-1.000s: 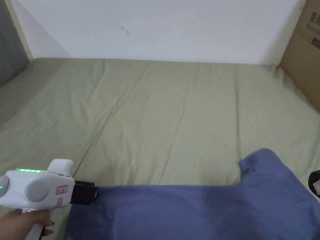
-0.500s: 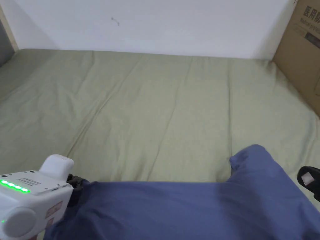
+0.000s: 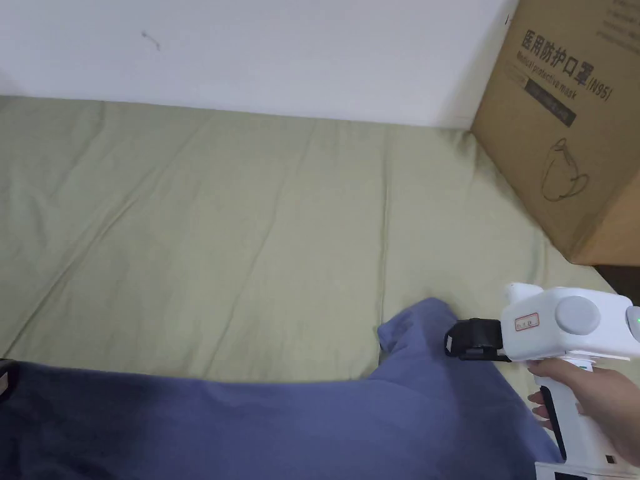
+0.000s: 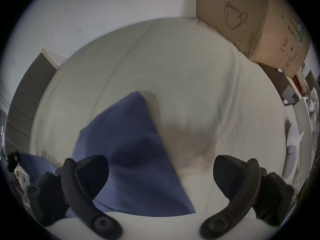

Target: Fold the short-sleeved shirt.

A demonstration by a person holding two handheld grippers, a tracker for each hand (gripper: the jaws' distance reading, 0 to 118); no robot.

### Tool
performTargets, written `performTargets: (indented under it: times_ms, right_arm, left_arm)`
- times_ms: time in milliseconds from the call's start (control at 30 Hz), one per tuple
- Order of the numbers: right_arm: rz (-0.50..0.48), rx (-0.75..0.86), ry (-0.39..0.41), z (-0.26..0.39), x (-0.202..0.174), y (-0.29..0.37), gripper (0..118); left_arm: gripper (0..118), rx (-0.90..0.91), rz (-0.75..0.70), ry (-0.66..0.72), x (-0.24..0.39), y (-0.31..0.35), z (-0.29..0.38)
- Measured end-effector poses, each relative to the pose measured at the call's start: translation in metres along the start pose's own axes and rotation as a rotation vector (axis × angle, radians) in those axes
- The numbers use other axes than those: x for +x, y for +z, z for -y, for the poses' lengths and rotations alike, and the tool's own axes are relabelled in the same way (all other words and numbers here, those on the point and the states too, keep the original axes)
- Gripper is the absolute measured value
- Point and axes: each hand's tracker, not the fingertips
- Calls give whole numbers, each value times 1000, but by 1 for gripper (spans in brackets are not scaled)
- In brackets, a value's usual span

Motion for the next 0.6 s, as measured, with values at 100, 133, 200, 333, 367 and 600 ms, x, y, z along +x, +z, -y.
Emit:
performTargets:
  times_ms: [100,133,200,333,367,600]
  right_arm:
    - [19,-91,-16,0,8,-12,109]
    - [84,-63,18,3,4,-8,99]
    - [66,-42,68,3,8,-2,77]
    - [-86,-38,63,11,10,20,1]
    - [-92,-24,63,14,8,27,1]
    - [-131,278,-119,33,17,115,1]
  left_arm:
    - [2,-10,-18,1,-1,-2,2]
    - [2,-14,-21,4,-5,-4,4]
    - [2,-25,-18,24,-7,-5,4]
    - [2,-10,-11,46,-14,-4,7]
    - [2,-7,-15,47,-13,-4,7]
    - [2,26,-32,151,-21,0,-1]
